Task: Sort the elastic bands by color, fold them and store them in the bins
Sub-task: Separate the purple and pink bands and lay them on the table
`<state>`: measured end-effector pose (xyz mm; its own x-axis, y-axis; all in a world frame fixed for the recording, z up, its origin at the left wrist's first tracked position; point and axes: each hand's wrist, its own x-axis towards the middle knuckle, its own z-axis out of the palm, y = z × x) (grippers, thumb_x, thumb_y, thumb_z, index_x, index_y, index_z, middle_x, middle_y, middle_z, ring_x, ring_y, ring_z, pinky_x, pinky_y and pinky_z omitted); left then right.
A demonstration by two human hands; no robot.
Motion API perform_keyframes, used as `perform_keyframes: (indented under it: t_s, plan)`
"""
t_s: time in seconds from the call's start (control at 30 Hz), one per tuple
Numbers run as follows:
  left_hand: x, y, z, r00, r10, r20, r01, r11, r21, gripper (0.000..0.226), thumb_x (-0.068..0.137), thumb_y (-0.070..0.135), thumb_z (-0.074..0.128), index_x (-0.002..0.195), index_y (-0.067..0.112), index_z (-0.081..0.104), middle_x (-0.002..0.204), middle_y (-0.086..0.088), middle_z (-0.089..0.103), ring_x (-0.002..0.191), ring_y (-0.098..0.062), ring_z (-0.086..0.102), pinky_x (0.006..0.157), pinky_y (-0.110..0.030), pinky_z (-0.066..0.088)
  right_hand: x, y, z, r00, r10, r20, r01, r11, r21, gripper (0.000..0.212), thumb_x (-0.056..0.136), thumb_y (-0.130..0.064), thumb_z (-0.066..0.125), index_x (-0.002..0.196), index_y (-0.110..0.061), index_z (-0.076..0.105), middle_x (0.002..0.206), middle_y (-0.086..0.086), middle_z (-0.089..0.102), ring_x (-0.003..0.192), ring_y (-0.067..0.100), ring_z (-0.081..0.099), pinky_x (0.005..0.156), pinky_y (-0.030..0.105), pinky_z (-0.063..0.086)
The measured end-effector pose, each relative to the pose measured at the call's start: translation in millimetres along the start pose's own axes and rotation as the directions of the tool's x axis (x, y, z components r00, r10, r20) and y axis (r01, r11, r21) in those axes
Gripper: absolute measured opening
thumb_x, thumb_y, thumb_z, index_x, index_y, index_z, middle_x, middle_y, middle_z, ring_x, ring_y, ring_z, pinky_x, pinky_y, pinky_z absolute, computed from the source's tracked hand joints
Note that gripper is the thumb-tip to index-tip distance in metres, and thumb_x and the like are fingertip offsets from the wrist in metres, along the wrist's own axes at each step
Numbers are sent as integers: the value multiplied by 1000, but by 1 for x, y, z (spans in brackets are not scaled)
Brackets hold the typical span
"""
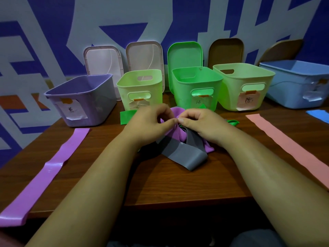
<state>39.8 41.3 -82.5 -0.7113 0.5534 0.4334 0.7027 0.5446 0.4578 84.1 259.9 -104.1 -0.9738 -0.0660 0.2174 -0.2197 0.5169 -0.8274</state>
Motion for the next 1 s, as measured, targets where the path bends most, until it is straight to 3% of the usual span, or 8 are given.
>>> perform_keyframes:
  t_s: [0.13, 0.2, 0.33, 0.6, 0.77, 1.0]
  plan:
    - [-1, 1, 2, 999, -38, 21, 39, 998, -41, 22, 84, 48, 84, 90, 32, 72, 86, 16, 71, 84, 3, 62, 62, -11, 44, 2, 2, 1, 1000, 8, -15, -9, 999, -45, 16, 102, -43, 69, 96, -33, 79, 95, -14, 78, 91, 5, 67, 83, 34, 51]
    - [-1, 2, 5, 997, -68, 30, 70, 996, -55, 23, 81, 46, 87, 90, 32, 71, 85, 17, 71, 83, 1, 63, 64, -14, 47, 2, 2, 0, 1000, 20, -15, -21, 998, -52, 16, 101, -44, 70, 96, -32, 79, 94, -15, 78, 92, 5, 67, 82, 33, 50]
    - [1, 0, 5, 994, -90, 64, 96, 991, -98, 21, 82, 43, 88, 90, 33, 72, 87, 16, 72, 83, -1, 64, 72, -25, 53, 2, 2, -1, 1000, 30, -11, -30, 997, -66, 17, 100, -46, 71, 96, -32, 79, 94, -16, 78, 90, 4, 67, 81, 32, 50]
    - [-1, -2, 0, 988, -74, 137, 92, 986, -136, 15, 88, 34, 84, 98, 32, 73, 92, 12, 73, 84, -2, 66, 75, -22, 53, 1, 2, -1, 1000, 27, 5, -27, 998, -58, 17, 96, -49, 75, 96, -32, 79, 95, -14, 78, 92, 5, 68, 89, 37, 54]
    - [-3, 2, 1, 986, -111, 122, 128, 982, -137, 8, 89, 25, 80, 89, 26, 72, 84, 7, 73, 80, -9, 68, 76, -31, 58, 1, 0, 0, 1000, 14, 12, -14, 999, -48, 12, 97, -40, 77, 93, -30, 79, 90, -17, 76, 82, -1, 64, 82, 30, 50]
    - [-4, 12, 0, 995, -97, 12, 97, 995, 1, 8, 82, 22, 74, 80, 26, 67, 78, 5, 69, 74, -13, 64, 67, -36, 54, -2, -7, -3, 999, 1, -39, -5, 995, -97, 5, 96, -33, 79, 94, -28, 80, 93, -15, 78, 90, 3, 71, 85, 32, 56]
